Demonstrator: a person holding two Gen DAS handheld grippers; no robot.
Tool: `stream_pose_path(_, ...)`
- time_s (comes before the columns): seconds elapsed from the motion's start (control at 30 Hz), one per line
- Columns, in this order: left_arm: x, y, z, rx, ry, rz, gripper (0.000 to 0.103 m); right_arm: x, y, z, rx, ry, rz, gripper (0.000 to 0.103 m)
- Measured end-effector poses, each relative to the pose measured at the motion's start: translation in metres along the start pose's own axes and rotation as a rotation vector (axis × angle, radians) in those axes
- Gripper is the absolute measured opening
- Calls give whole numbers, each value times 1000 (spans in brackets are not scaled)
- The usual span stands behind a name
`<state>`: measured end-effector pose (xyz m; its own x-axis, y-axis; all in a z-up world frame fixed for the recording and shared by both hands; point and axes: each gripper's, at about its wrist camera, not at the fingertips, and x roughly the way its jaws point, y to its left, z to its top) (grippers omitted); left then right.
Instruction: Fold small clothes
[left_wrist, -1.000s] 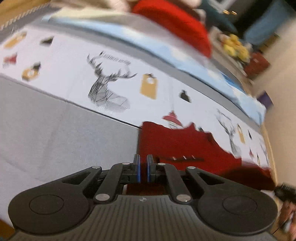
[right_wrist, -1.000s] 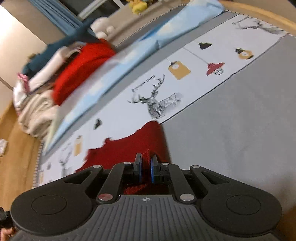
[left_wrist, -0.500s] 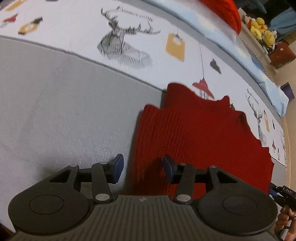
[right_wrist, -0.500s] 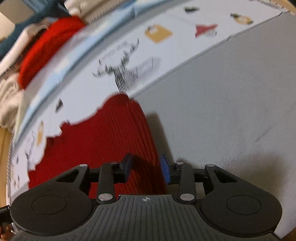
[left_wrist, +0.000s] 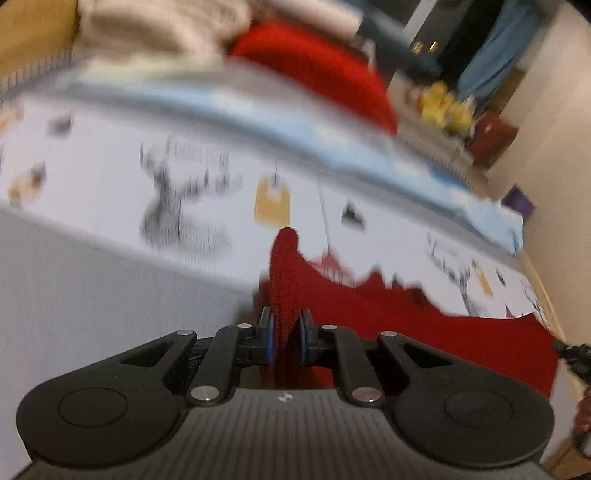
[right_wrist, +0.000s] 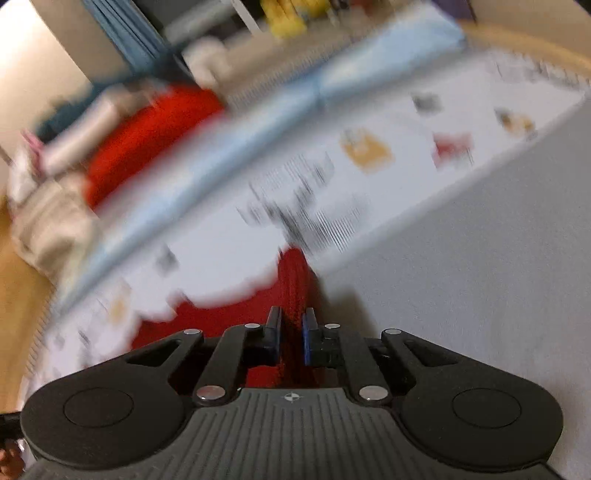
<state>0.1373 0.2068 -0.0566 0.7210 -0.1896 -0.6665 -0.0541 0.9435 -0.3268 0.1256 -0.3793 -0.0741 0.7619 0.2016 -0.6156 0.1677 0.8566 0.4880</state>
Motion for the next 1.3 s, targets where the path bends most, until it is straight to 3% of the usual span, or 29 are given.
stream_pose_path(0.07, -2, -2, 3, 3, -67, 23, 13, -14, 12, 5, -54, -95, 8, 11)
stream_pose_path(0.13, 3, 1, 5, -18, -81, 39, 13, -19, 17, 8, -79, -169, -17, 11)
stream_pose_path(0.17, 8, 0, 5, -20, -71, 47, 14, -18, 16, 9, -72, -181, -30, 11)
stream_pose_path(0.23, 28, -1, 3, -21, 25, 90, 20, -4, 16, 9, -76, -168, -57, 11)
stream_pose_path(0.3, 45, 3, -2, -42, 167, 109, 26, 19, 17, 5, -108, -89, -116, 16)
stream_pose_path(0.43, 51, 14, -18, -103, 394, 70, 43, 50, 6, -8, -80, 127, -221, 26)
stream_pose_path(0.53, 44, 20, -32, -53, 484, 59, 43, 48, -4, -16, -19, 236, -182, 32)
stream_pose_path(0.63, 33, 18, -41, -10, 520, 6, 43, 39, -8, -26, 8, 318, -174, 39)
stream_pose_path(0.77, 26, 13, -59, 57, 592, 25, 42, 23, -16, -43, -18, 443, -170, 39)
stream_pose_path(0.8, 23, 9, -63, 77, 600, 28, 39, 18, -15, -47, -27, 460, -160, 39)
stream_pose_path(0.83, 20, 6, -65, 101, 598, 18, 20, 14, -14, -51, -40, 474, -149, 39)
stream_pose_path(0.87, 16, 3, -61, 126, 570, 28, 13, 11, -13, -54, -52, 482, -140, 36)
stream_pose_path(0.9, 8, 3, -56, 118, 520, 31, 13, 6, -10, -56, -65, 482, -129, 14)
stream_pose_path(1.0, -19, 15, -40, 0, 393, -13, 12, -17, -4, -43, -63, 378, -95, 12)
stream_pose_path(1.03, -21, 16, -41, 3, 397, 4, 12, -27, -4, -36, -19, 323, -65, 12)
stream_pose_path(1.1, -12, 12, -51, 48, 480, 55, 13, -36, -8, -28, 32, 273, -64, 12)
stream_pose_path(1.17, -1, 2, -61, 131, 557, 97, 15, -24, -10, -36, 9, 338, -146, 13)
stream_pose_path(1.2, 0, -3, -62, 167, 556, 122, 20, -14, -10, -43, -16, 395, -185, 14)
stream_pose_path(1.23, -3, -5, -59, 174, 526, 139, 20, -5, -7, -50, -54, 452, -212, 15)
stream_pose_path(1.3, -19, -5, -48, 162, 431, 139, 20, -2, -2, -53, -101, 457, -251, 19)
